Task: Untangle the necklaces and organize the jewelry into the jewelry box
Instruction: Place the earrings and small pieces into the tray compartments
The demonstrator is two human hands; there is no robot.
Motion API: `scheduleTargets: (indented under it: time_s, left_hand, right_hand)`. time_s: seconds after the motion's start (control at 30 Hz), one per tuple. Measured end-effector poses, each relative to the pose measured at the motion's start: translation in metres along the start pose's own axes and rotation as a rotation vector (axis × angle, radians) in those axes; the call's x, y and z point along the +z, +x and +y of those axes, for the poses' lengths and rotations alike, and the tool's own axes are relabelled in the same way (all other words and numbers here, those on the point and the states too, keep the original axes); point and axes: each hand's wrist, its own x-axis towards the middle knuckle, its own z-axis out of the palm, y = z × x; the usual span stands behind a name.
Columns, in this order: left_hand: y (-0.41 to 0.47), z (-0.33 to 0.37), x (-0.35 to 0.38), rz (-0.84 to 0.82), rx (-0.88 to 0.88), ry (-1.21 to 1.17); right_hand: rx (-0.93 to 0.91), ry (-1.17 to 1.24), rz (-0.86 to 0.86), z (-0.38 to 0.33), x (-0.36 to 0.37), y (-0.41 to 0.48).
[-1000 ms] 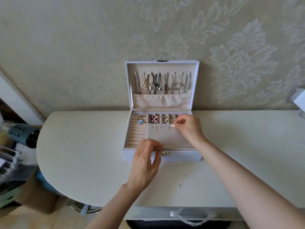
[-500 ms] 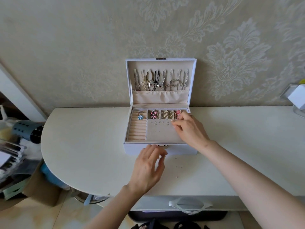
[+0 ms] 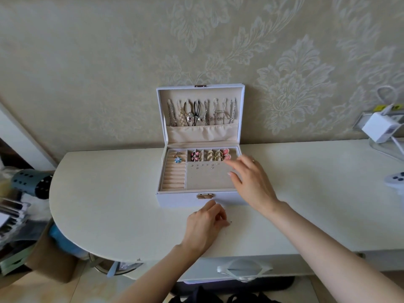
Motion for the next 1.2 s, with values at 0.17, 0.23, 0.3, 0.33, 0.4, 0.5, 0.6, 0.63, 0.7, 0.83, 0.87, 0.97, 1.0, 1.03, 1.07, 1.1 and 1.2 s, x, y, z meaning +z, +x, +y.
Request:
scheduleTargets:
  time_s: [0.17, 0.23, 0.3, 0.33, 0.4, 0.5, 0.6, 0.63, 0.7, 0.83, 0.87, 0.97, 1.0, 1.03, 1.07, 1.1, 1.2]
  left_hand:
    - [0.0, -0.005, 0.006, 0.011, 0.024, 0.017]
    - [-0.002, -0.004, 0.007, 0.042, 0.031, 0.015]
    - [-0.004, -0.004, 0.008, 0.079, 0.037, 0.008]
    - [-0.005, -0.004, 0.008, 0.089, 0.04, 0.0]
    - [-0.006, -0.005, 0.005, 0.084, 0.013, -0.025]
    - [-0.006, -0.004, 0.001, 0.048, -0.037, -0.056]
    - [-0.007, -0.002, -0.002, 0.03, -0.057, -0.093]
    - [-0.007, -0.002, -0.002, 0.022, -0.067, -0.101]
    - [-0.007, -0.003, -0.003, 0.015, -0.089, -0.122]
    - [-0.006, -0.004, -0.003, 0.009, -0.107, -0.163]
    - [-0.006, -0.004, -0.004, 0.005, -0.111, -0.165]
    - [-0.006, -0.002, -0.004, 0.007, -0.112, -0.168]
    - [-0.006, -0.002, -0.004, 0.01, -0.11, -0.167]
    - [-0.006, -0.003, -0.004, 0.01, -0.109, -0.163]
    - [-0.006, -0.003, -0.004, 0.012, -0.105, -0.16]
    - [-0.006, -0.004, -0.003, 0.014, -0.101, -0.16]
    - [-0.005, -0.004, -0.003, 0.026, -0.083, -0.171]
  right_hand:
    - [0.041, 0.106, 0.039, -0.019, -0.021, -0.075]
    - [0.16, 0.113, -0.102, -0.019, -0.011, -0.096]
    - [0.315, 0.162, -0.224, -0.017, -0.001, -0.105]
    - [0.373, 0.18, -0.265, -0.016, 0.001, -0.104]
    - [0.441, 0.187, -0.327, -0.016, 0.003, -0.098]
    - [0.484, 0.18, -0.371, -0.016, 0.003, -0.089]
    - [0.493, 0.168, -0.404, -0.016, 0.004, -0.086]
    - [0.499, 0.175, -0.418, -0.016, 0.003, -0.085]
    - [0.513, 0.209, -0.429, -0.014, 0.002, -0.084]
    - [0.527, 0.278, -0.455, -0.012, -0.002, -0.083]
    - [0.529, 0.283, -0.471, -0.013, -0.003, -0.082]
    - [0.535, 0.262, -0.497, -0.016, -0.003, -0.08]
    - [0.54, 0.25, -0.494, -0.017, -0.002, -0.08]
    - [0.545, 0.237, -0.487, -0.017, -0.001, -0.08]
    - [0.546, 0.223, -0.48, -0.017, 0.001, -0.08]
    - [0.541, 0.211, -0.475, -0.017, 0.002, -0.079]
    - [0.509, 0.196, -0.486, -0.02, 0.003, -0.075]
